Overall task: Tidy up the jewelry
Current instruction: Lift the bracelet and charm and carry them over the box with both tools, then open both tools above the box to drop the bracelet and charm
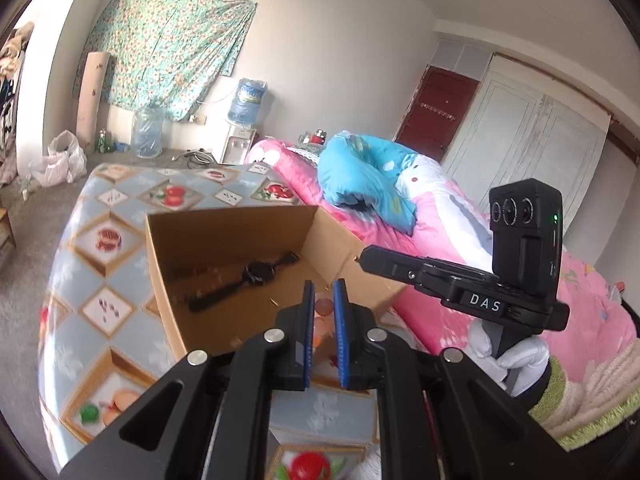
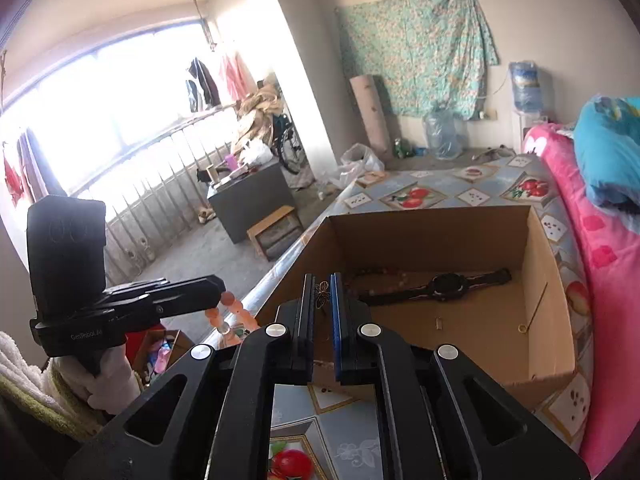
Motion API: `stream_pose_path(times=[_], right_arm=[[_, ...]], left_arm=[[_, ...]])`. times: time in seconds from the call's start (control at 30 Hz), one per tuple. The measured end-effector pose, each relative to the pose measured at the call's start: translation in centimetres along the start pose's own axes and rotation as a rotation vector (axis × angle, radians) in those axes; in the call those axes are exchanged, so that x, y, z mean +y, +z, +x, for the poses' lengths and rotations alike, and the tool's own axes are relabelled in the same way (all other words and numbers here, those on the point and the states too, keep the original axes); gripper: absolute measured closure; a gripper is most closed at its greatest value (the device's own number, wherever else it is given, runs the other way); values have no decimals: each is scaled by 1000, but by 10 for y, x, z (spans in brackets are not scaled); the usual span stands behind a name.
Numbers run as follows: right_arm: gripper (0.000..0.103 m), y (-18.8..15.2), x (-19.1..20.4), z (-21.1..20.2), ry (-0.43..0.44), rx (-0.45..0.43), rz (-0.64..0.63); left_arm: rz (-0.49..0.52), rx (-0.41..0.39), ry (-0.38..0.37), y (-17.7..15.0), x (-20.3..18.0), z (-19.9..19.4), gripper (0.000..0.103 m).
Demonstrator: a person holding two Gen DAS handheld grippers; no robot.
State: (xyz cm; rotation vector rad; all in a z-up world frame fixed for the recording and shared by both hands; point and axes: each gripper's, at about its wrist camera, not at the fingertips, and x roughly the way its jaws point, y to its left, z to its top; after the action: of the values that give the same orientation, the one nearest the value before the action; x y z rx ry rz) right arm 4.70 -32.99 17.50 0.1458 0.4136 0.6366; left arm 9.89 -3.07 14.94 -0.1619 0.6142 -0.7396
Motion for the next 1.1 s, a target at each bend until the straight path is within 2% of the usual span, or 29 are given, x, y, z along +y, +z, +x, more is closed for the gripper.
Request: stream_pose_path(times=[0.07,0.13,0.27,0.4,0.5,0.6,0.8,0.9,0.97,1.0,1.1], right_arm=[[98,14,-14,22,7,81,15],[98,20,-30,50,16,173,47],[98,15,-54,107,4,379,108],[98,5,-66,134,-18,490,133],[95,3,-70,146,-39,549,139],[94,1,-74,152,-44,561,143],[94,3,-76,145,-39,540,155],[93,7,-79,133,-36,491,167],[92,10,-80,126,-34,466,169],[91,15,-79,108,-35,411,164],[87,25,-83,65,-62,276,172]], left_arm=[[29,48,70,12,4,23,94],[28,137,136,21,15,58,94],[23,280,234,26,36,109,94],[46,367,304,18,47,139,94],[56,398,329,11,49,148,94],[61,404,357,9,53,154,93],[39,393,358,11,54,154,90],[35,373,365,12,53,149,88],[20,328,357,16,52,137,85],[13,302,349,18,50,130,84],[0,214,341,24,45,100,68]])
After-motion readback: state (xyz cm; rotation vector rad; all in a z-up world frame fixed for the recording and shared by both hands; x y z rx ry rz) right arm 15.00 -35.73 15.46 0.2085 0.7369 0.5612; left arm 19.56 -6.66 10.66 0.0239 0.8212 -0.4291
